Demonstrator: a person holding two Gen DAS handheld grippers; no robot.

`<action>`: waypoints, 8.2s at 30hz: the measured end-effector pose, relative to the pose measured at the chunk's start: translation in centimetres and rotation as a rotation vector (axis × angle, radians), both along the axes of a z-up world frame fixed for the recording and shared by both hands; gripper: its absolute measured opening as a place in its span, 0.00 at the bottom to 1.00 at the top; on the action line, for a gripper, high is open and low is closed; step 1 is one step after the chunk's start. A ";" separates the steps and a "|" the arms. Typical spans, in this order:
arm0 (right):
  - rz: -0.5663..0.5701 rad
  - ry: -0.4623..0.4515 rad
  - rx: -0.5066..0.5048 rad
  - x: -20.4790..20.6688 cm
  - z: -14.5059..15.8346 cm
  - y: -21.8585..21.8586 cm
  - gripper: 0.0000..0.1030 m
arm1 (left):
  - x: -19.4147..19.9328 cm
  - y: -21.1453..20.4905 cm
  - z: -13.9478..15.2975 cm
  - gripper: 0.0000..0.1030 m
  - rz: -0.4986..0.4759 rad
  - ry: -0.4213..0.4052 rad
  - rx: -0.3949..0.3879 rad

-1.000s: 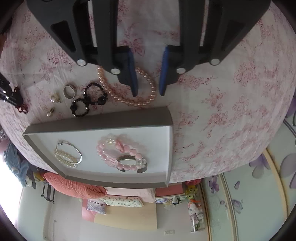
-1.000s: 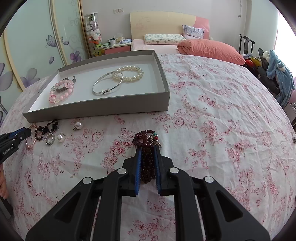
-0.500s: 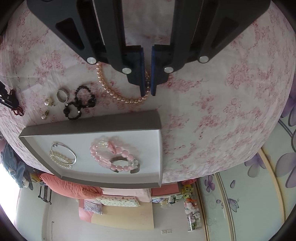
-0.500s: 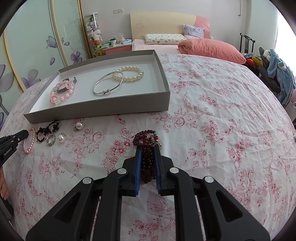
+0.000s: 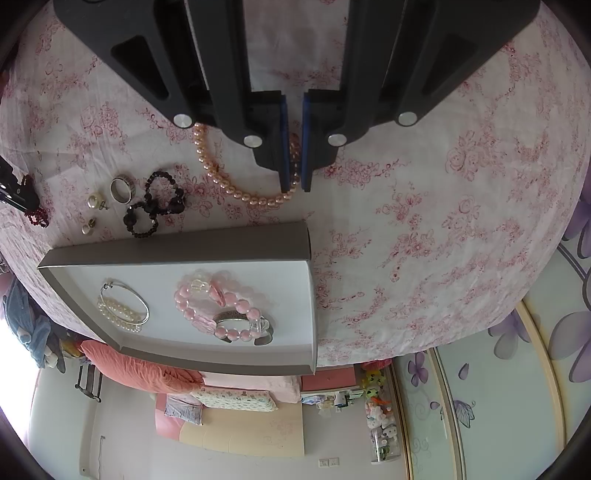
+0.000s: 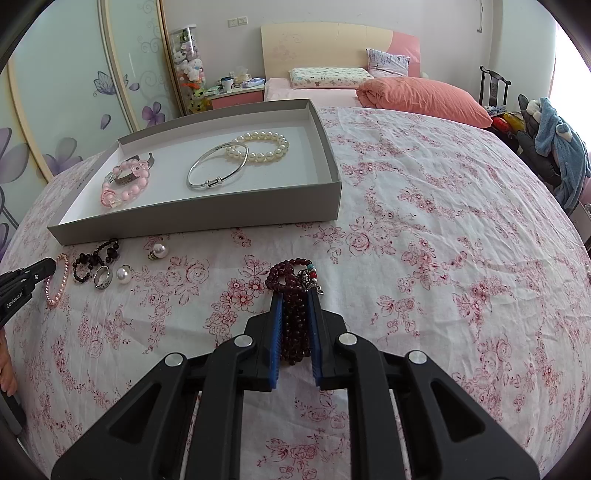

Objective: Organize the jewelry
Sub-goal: 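Grasp dark red beaded bracelet with right tool while left tool reaches pink pearl bracelet, then put dark red bracelet in gray tray with right tool while left tool places pink bracelet, then grasp a pearl stud earring with right tool while left tool grasps black beaded bracelet, then put pearl earring in tray with right tool while left tool places black bracelet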

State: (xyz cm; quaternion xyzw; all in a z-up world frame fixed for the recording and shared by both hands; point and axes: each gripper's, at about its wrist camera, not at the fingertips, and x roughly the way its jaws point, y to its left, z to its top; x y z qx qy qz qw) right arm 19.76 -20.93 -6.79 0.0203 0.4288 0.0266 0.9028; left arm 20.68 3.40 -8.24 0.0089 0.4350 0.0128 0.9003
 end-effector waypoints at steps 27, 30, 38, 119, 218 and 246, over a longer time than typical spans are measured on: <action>0.057 -0.008 0.030 -0.4 0.2 0.3 0.12 | -0.4 0.6 0.1 0.06 0.012 -0.006 -0.040; 0.085 -0.033 0.061 -1.2 0.6 0.7 0.10 | -1.5 1.0 0.6 0.06 0.006 -0.038 -0.069; 0.116 -0.154 0.106 -2.8 4.1 1.5 0.09 | -4.2 0.9 4.4 0.06 -0.038 -0.164 -0.154; 0.115 -0.320 0.204 12.4 7.9 4.2 0.43 | 13.3 -4.6 7.4 0.10 -0.075 -0.234 -0.257; 0.113 0.001 0.005 1.5 0.0 1.3 0.20 | -1.0 -0.6 0.2 0.07 -0.051 0.008 -0.026; 0.112 0.001 0.002 1.5 0.0 1.3 0.20 | -1.2 -0.6 0.2 0.08 -0.031 0.002 -0.033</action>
